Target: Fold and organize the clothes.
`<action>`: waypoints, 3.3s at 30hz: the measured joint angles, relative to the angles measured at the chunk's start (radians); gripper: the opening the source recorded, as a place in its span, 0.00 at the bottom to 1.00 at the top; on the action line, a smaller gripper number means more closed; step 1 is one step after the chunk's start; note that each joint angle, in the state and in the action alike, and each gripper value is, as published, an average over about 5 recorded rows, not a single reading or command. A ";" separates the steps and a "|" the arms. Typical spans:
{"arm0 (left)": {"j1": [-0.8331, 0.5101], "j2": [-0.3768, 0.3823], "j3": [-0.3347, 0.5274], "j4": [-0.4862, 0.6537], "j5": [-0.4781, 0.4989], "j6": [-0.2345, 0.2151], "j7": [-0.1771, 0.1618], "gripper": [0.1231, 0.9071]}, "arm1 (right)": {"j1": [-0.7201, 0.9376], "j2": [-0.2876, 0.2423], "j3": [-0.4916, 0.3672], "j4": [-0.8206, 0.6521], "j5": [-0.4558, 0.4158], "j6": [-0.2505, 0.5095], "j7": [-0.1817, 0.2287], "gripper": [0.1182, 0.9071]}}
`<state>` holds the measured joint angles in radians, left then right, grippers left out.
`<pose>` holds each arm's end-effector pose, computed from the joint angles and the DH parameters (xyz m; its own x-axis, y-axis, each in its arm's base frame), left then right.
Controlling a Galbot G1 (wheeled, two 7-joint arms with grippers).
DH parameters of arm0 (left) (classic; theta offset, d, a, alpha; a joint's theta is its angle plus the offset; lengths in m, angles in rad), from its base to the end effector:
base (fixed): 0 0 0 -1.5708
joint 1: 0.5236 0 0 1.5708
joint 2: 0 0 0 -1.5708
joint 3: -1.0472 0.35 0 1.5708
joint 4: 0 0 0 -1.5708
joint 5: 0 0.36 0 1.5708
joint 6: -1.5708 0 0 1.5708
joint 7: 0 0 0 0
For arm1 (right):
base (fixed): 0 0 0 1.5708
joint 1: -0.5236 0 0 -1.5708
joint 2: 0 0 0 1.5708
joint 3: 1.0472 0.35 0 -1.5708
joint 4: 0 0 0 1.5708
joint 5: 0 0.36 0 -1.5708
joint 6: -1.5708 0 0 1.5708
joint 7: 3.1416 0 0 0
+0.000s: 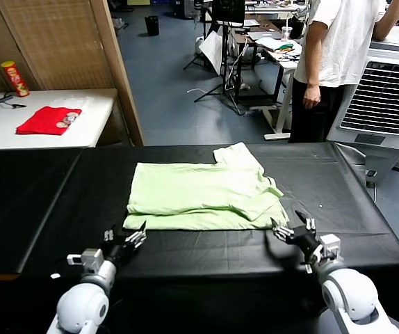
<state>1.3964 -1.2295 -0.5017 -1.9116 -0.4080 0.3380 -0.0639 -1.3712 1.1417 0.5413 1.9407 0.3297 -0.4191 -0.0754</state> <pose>0.2438 0.0699 -0.3218 -0.9261 0.0906 0.3663 0.0687 0.9950 -0.0724 0.2553 -0.0969 -0.2940 -0.9053 -0.1660 0.3910 -0.2020 0.9780 -0.0525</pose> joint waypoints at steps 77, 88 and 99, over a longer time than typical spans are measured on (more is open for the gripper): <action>-0.685 0.114 0.260 0.477 -0.275 0.225 -0.116 0.86 | 0.829 0.074 -0.350 -0.673 0.109 -0.154 0.105 0.86; -0.713 0.108 0.266 0.566 -0.265 0.240 -0.101 0.86 | 0.892 0.153 -0.360 -0.825 0.081 -0.145 0.068 0.79; -0.698 0.109 0.263 0.554 -0.261 0.228 -0.058 0.40 | 0.883 0.168 -0.348 -0.837 0.082 -0.145 0.062 0.09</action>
<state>0.6982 -1.1203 -0.2389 -1.3576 -0.6695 0.5656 -0.1218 -0.4884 1.3101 0.1935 1.1038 0.4115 -0.5639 -0.0131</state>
